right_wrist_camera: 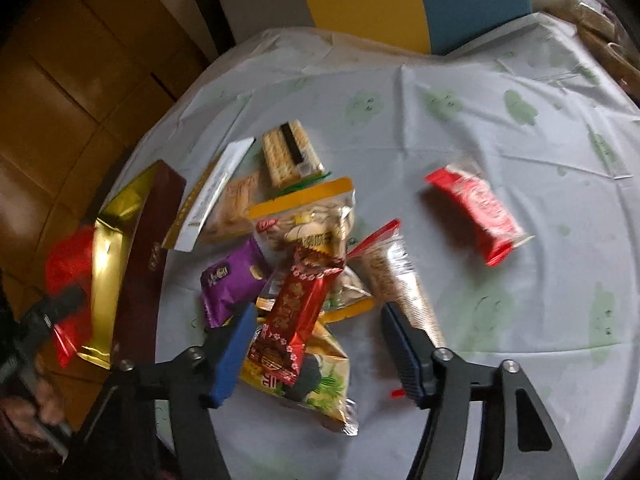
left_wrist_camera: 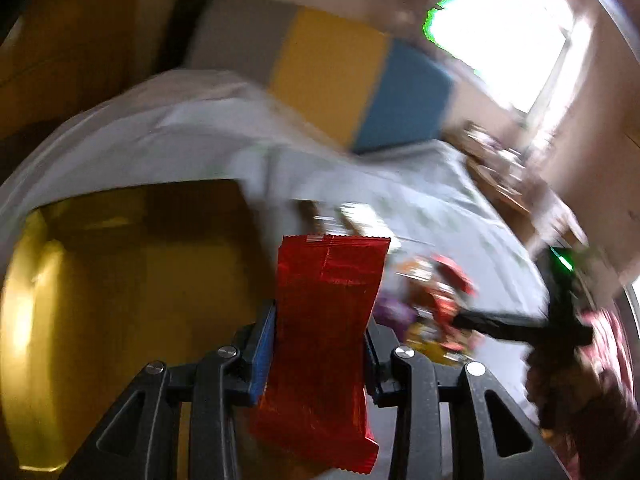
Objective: Organize snacks
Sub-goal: 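Drop the red packet into the tray with left gripper while right grasps the candy bar, then carry the red-and-gold candy bar into the gold tray and release it with the right gripper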
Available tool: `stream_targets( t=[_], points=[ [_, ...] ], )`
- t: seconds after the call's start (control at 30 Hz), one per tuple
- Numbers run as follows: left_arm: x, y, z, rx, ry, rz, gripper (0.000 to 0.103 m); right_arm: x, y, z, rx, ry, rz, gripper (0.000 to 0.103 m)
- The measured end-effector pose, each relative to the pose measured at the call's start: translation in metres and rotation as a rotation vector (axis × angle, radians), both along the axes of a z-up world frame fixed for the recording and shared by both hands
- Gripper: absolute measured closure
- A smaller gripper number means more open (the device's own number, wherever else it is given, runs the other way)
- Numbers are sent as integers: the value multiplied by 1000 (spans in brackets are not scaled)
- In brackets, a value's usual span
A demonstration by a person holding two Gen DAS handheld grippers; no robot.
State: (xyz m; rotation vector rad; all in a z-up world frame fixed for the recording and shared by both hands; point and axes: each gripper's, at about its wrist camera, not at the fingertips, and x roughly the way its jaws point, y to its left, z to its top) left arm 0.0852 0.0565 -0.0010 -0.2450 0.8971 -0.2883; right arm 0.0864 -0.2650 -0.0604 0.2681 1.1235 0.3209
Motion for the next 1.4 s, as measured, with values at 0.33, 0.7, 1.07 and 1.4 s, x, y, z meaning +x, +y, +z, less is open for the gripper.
stream_targets(
  t=[0.33, 0.7, 1.07, 1.4],
  points=[
    [59, 42, -26, 27, 106, 228, 64, 12, 18, -14, -3, 21, 19, 63],
    [85, 47, -29, -86, 144, 234, 50, 8, 19, -11, -60, -34, 44, 74],
    [16, 27, -19, 174, 59, 189, 49, 0, 16, 4, -24, -90, 52, 74],
    [-19, 36, -28, 184, 91, 211, 49, -9, 37, 8, -22, -87, 129, 74]
  ],
)
